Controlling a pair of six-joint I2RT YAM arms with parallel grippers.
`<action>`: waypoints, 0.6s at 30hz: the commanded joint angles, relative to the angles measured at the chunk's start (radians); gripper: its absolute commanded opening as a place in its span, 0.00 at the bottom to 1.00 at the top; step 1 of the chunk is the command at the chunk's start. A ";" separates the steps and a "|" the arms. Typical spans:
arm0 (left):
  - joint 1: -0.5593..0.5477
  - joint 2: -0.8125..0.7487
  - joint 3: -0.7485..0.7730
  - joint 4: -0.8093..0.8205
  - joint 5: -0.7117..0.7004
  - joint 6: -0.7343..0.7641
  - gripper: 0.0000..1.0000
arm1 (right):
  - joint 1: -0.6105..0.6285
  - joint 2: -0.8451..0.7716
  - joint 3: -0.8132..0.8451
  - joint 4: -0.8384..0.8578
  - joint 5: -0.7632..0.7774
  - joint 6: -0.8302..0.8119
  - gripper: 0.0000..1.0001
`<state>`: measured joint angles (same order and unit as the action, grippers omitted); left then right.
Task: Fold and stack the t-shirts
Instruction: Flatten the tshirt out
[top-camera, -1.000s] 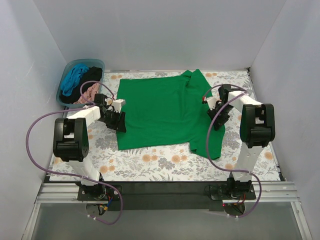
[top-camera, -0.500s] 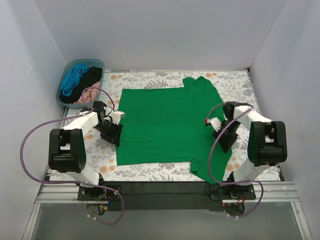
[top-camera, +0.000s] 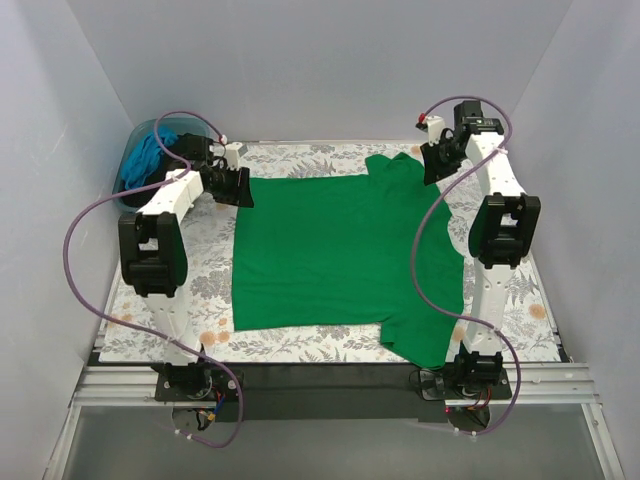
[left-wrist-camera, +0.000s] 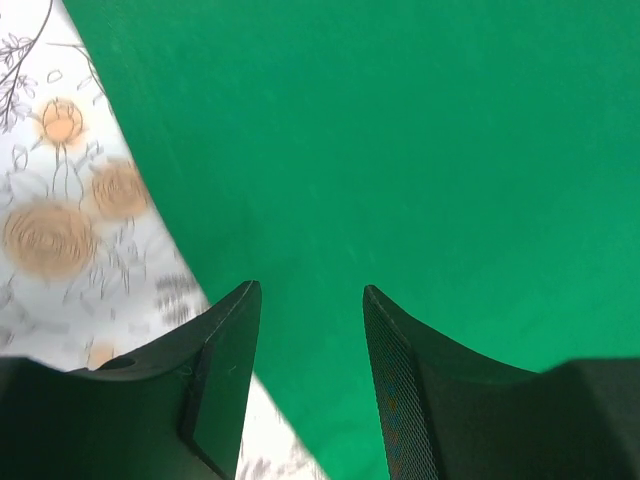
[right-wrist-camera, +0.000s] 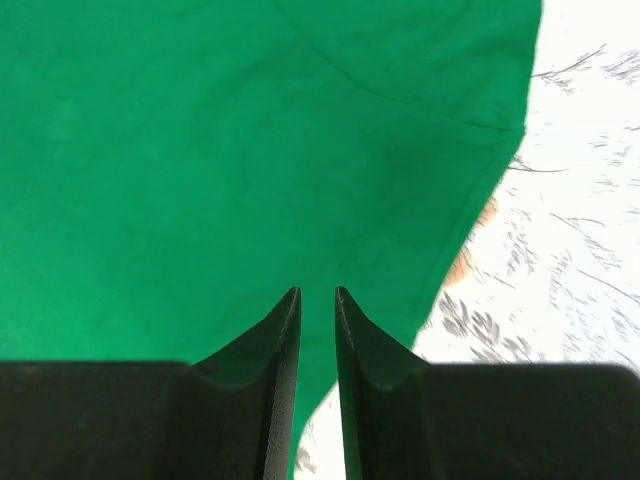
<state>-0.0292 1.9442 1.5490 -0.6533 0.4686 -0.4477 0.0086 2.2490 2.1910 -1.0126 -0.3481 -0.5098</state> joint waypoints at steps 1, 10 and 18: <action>0.005 0.070 0.062 0.112 0.005 -0.135 0.44 | 0.002 0.057 0.021 0.064 0.003 0.117 0.26; 0.005 0.228 0.158 0.144 -0.030 -0.164 0.44 | 0.002 0.130 -0.053 0.233 0.060 0.133 0.24; 0.011 0.161 -0.029 0.107 -0.108 -0.095 0.42 | 0.002 0.074 -0.269 0.235 0.126 0.051 0.22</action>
<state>-0.0269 2.1731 1.6032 -0.5018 0.4133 -0.5793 0.0086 2.3642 2.0014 -0.7601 -0.2642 -0.4191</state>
